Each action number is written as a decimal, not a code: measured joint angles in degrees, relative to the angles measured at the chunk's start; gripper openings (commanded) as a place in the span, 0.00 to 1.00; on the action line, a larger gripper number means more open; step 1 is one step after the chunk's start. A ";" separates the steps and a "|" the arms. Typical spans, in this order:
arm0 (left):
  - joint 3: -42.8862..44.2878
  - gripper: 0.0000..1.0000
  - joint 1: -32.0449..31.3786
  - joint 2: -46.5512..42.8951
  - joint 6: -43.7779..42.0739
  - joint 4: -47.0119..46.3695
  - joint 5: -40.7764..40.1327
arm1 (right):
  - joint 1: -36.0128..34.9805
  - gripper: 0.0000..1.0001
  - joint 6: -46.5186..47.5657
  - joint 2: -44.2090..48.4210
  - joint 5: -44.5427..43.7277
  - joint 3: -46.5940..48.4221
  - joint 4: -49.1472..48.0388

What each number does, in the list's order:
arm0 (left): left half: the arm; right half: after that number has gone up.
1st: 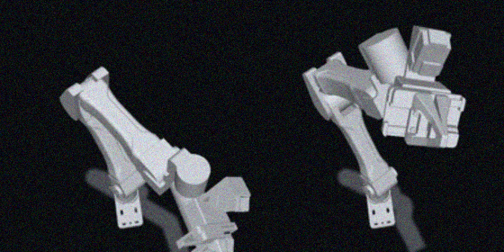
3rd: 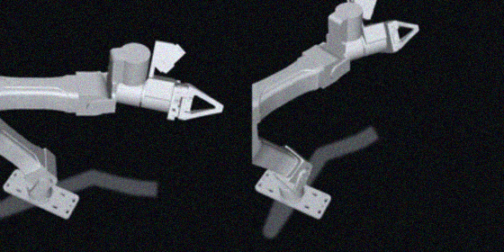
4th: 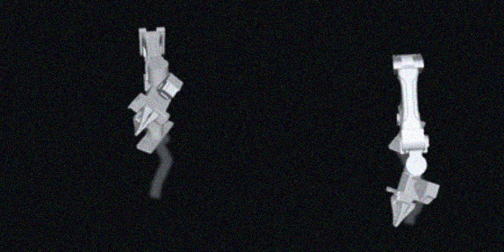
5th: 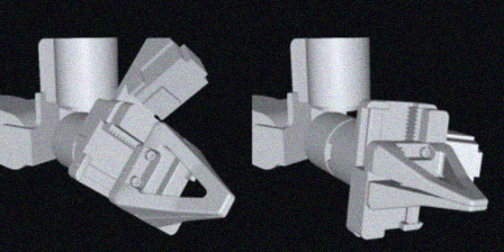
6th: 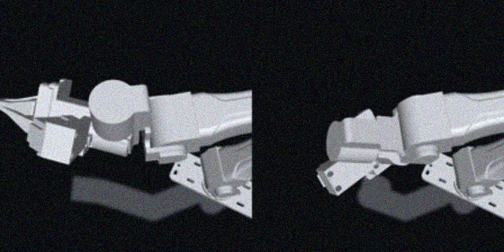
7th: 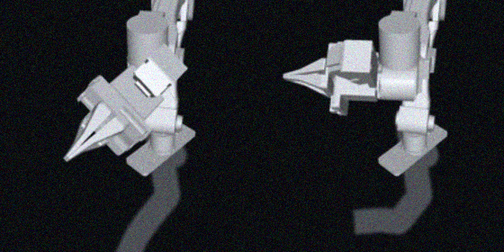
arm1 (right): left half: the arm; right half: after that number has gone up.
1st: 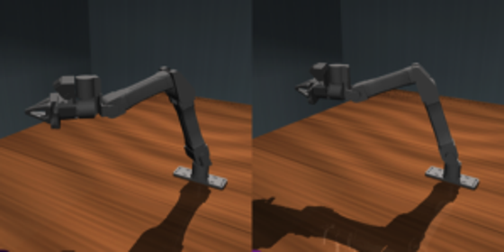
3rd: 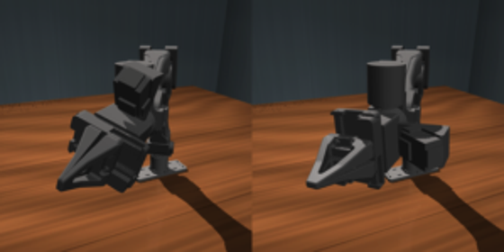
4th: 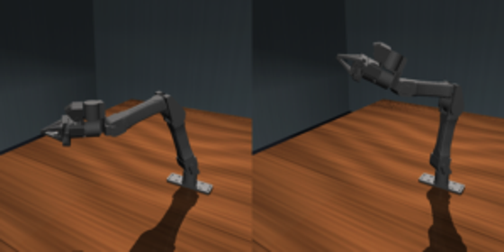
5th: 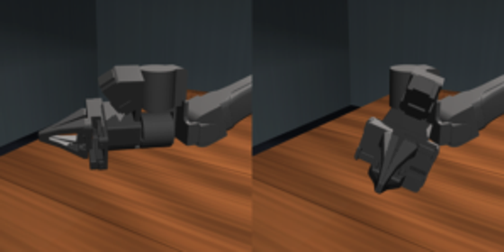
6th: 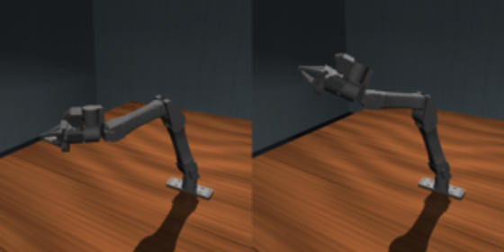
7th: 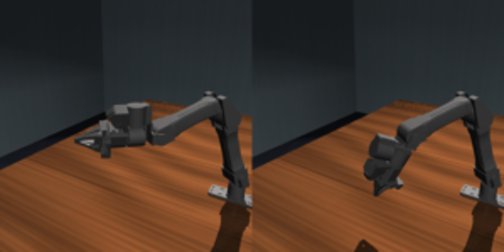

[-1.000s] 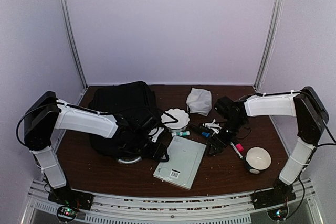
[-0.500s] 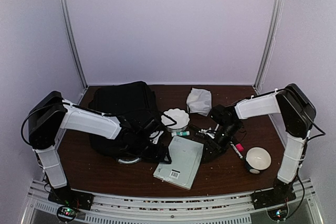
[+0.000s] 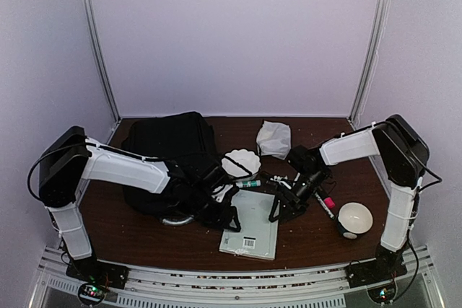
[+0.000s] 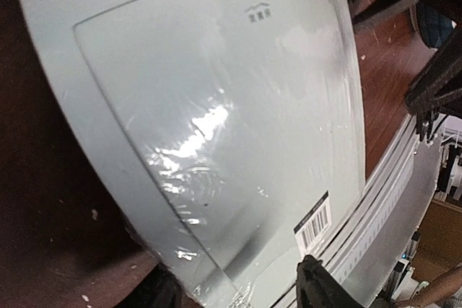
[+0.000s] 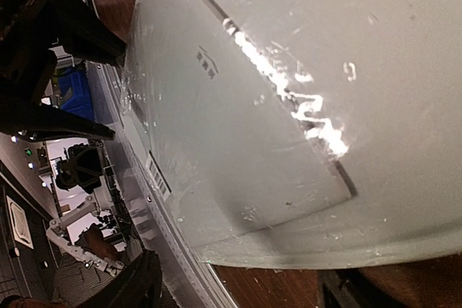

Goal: Pack the student bag
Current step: Move the book to the center of the board, then pick up the book at the center of the board.

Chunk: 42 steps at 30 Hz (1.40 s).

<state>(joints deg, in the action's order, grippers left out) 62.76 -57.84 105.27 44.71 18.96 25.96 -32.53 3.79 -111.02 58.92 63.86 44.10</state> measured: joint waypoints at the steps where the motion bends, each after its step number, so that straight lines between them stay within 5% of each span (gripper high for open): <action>1: 0.31 0.56 -0.46 -0.35 -0.50 0.83 0.00 | 0.11 0.79 -0.26 -0.09 0.59 0.02 -0.02; 9: 0.83 0.56 -2.67 -6.14 -2.64 3.26 -1.36 | 0.57 0.79 -1.03 -1.97 5.05 0.76 -0.79; 17: 3.78 0.57 -2.62 -10.99 -3.10 9.68 -11.61 | -4.24 0.79 -6.25 -3.43 4.72 3.67 -5.90; 26: -4.24 0.64 -1.29 -13.27 0.17 14.53 -21.73 | -9.64 0.78 -15.04 -7.80 3.61 9.97 -13.14; 33: -12.90 0.66 -1.38 -18.29 4.39 10.78 -24.06 | -9.94 0.77 -16.06 -9.14 3.82 10.95 -15.39; 42: -22.29 0.57 -0.83 -20.85 8.61 -5.35 -16.63 | -9.94 0.77 -16.13 -9.86 4.42 11.65 -15.72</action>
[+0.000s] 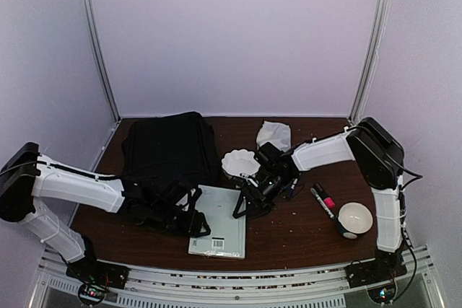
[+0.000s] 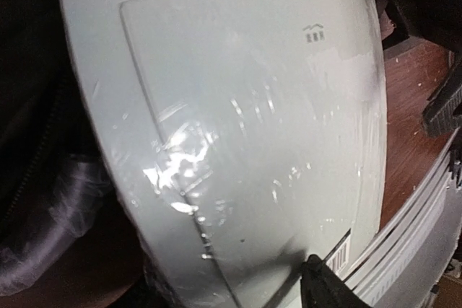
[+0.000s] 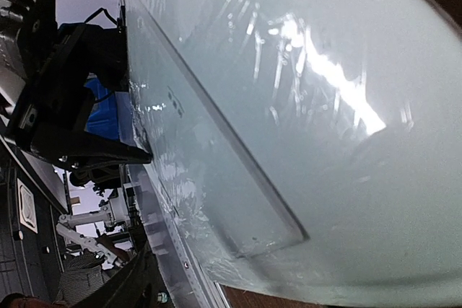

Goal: Pack the student bag
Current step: Pick up the book at the center of the board.

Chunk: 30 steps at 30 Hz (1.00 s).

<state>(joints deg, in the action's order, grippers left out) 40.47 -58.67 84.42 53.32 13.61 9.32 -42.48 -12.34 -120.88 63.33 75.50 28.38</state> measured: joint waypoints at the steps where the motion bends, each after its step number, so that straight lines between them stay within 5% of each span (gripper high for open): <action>1: -0.92 0.54 0.20 -0.26 0.57 -1.38 0.79 | 0.00 0.77 0.00 0.00 0.00 0.00 -0.02; 13: -12.41 0.39 3.15 -7.80 8.81 -18.75 6.78 | 0.00 0.77 -0.09 -0.02 0.11 0.00 -0.11; 24: -12.24 0.38 3.13 -10.36 9.22 -25.51 9.40 | 0.00 0.77 -0.13 -0.04 0.28 -0.02 -0.57; 30: -9.99 0.20 3.13 -6.60 9.40 -25.00 11.13 | 0.04 0.76 -0.13 -0.11 0.31 -0.15 -1.27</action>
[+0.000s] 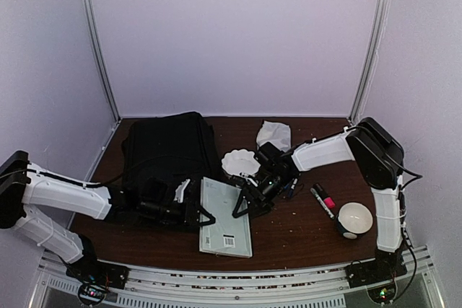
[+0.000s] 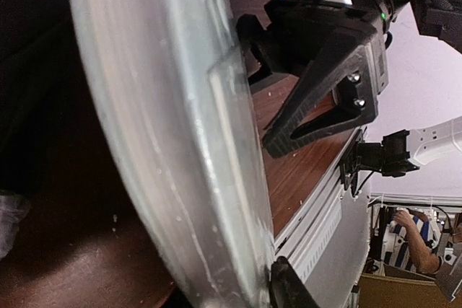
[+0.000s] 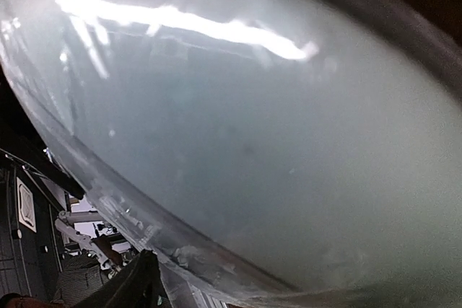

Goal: Pack the student bag
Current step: Pick up the book at the center of the board, then pass from the left arm to the right

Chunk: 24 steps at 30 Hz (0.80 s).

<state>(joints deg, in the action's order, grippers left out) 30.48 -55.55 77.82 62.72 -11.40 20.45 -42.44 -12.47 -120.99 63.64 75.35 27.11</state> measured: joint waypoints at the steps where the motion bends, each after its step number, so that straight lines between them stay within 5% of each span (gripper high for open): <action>1: 0.35 0.18 0.02 0.00 0.13 0.39 0.07 | 0.00 0.76 0.00 0.02 0.00 -0.04 -0.02; 8: 3.17 0.00 0.55 -5.16 -1.46 9.31 -1.29 | 0.20 0.81 1.07 5.09 -2.08 -4.39 -0.55; 18: 12.33 0.00 5.62 -11.28 -11.63 26.14 -5.51 | 6.88 0.87 8.72 25.31 -5.77 -5.42 3.91; 24: 21.94 0.00 11.21 -9.86 -17.46 27.34 -6.23 | 13.38 0.92 7.72 26.88 -5.77 -4.07 1.79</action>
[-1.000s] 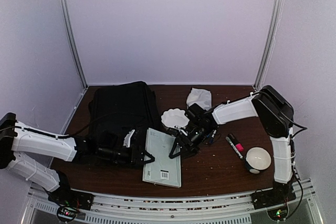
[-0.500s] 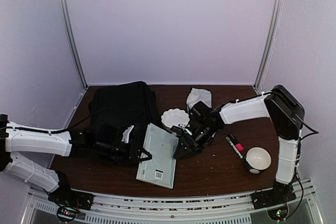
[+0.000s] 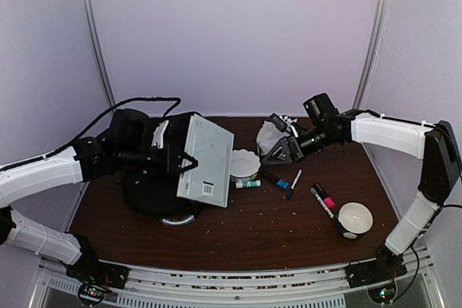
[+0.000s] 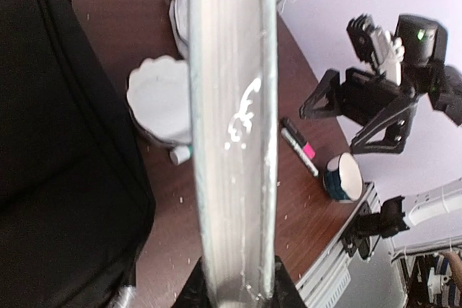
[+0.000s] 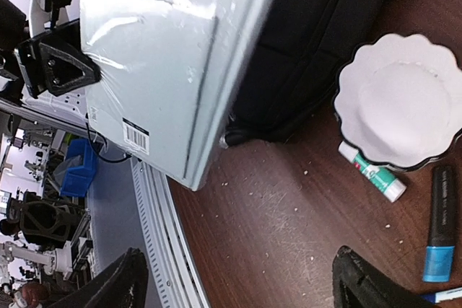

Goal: Pack the student bag
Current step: Pass from the left arm to the right

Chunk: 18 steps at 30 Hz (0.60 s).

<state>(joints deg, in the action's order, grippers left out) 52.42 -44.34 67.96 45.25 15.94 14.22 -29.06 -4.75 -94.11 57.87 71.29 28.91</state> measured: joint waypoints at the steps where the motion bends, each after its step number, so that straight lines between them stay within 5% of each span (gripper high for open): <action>1: 2.01 0.00 1.03 0.59 -0.90 0.07 -0.11 | 0.92 0.99 -0.57 0.04 -0.02 0.57 -0.87; 8: 9.99 0.00 5.97 1.92 -3.96 -6.01 0.07 | 3.76 1.00 -7.54 3.04 1.40 0.15 -13.88; 18: 9.11 0.00 6.64 2.82 -0.96 -19.71 4.94 | 3.15 0.90 -30.71 -2.08 5.62 -0.09 -39.30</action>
<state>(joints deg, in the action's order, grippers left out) 61.54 -37.69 70.78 44.29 -3.77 19.16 -25.91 -35.46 -96.18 63.48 71.20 -10.39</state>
